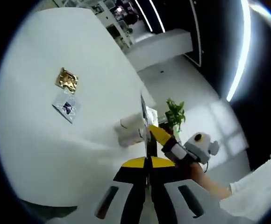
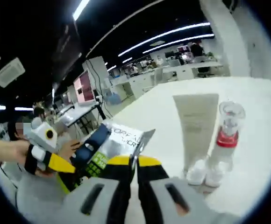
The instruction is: Arrange the skincare products in the storage area until every visible bottle or jar stands upright without overlapping.
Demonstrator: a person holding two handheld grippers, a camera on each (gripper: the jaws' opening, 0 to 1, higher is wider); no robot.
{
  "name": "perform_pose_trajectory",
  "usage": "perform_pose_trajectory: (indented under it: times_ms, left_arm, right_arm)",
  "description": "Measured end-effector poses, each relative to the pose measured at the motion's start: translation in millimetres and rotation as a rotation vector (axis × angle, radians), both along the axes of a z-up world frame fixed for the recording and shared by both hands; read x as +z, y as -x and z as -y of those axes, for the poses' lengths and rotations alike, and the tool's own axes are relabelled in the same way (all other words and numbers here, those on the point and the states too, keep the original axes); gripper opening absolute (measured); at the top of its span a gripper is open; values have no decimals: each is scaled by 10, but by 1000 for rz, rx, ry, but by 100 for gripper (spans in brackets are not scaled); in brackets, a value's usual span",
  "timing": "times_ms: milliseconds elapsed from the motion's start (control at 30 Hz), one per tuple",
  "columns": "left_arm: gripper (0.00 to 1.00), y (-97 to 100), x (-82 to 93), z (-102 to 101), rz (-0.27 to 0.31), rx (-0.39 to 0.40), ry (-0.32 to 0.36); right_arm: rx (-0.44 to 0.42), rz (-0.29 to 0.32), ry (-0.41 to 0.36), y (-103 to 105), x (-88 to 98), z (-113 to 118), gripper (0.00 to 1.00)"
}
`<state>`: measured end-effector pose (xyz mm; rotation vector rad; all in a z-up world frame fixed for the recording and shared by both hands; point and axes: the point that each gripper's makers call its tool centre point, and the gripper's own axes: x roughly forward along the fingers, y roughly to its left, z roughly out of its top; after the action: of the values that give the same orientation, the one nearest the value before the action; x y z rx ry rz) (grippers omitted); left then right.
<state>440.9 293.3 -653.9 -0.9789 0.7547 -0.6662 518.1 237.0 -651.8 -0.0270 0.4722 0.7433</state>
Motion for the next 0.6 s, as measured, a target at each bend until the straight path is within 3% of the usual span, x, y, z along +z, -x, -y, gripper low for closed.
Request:
perform_pose_trajectory:
  times_ms: [133, 300, 467, 600]
  left_arm:
    - [0, -110, -237, 6, -29, 5, -53]
    - [0, -233, -498, 7, -59, 7, -104]
    - [0, -337, -715, 23, -83, 0, -167]
    - [0, -419, -843, 28, -93, -11, -220]
  right_arm:
    - [38, 96, 217, -103, -193, -24, 3]
    - [69, 173, 395, -220, -365, -46, 3]
    - [114, 246, 544, -315, -527, -72, 4]
    - [115, 250, 605, -377, -669, -54, 4]
